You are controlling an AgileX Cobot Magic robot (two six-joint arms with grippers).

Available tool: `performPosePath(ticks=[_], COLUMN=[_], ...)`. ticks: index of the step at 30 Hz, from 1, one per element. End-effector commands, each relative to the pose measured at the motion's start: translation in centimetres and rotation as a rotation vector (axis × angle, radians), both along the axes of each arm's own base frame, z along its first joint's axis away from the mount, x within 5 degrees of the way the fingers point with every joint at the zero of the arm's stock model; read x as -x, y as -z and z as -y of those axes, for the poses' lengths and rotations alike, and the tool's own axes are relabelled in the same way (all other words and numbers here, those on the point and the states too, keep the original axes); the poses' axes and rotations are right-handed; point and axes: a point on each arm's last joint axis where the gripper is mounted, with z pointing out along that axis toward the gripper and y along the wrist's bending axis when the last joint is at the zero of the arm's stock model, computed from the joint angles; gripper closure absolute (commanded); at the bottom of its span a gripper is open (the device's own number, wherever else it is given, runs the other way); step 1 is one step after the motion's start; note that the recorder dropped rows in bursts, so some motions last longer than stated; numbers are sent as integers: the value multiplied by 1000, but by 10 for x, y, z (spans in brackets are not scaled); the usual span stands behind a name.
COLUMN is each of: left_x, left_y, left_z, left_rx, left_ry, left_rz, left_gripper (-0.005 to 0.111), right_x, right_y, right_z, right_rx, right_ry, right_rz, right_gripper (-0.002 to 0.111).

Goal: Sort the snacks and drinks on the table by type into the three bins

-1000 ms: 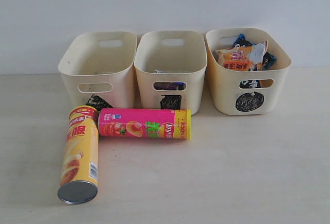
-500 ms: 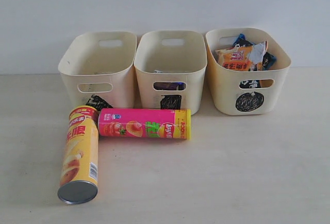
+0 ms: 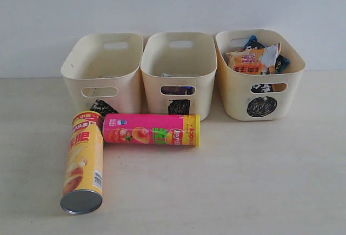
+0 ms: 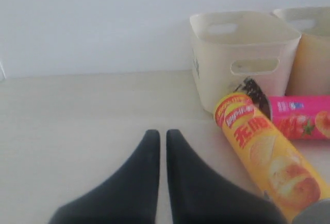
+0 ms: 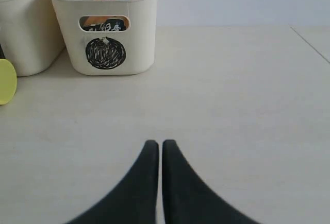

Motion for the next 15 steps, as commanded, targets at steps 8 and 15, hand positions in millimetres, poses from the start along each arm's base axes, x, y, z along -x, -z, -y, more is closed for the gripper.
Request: performPosePath(ticks=[8, 15], left_x=[2, 6], left_y=[-30, -58], left_z=[-2, -3], left_rx=[292, 328], left_ry=[-11, 3], left_rz=[330, 465], left_gripper=[102, 102], right_x=[0, 0], right_y=[0, 0], right_z=[0, 0], right_rx=[2, 2], right_ry=[1, 1], right_rz=[13, 13], right_gripper=[108, 108])
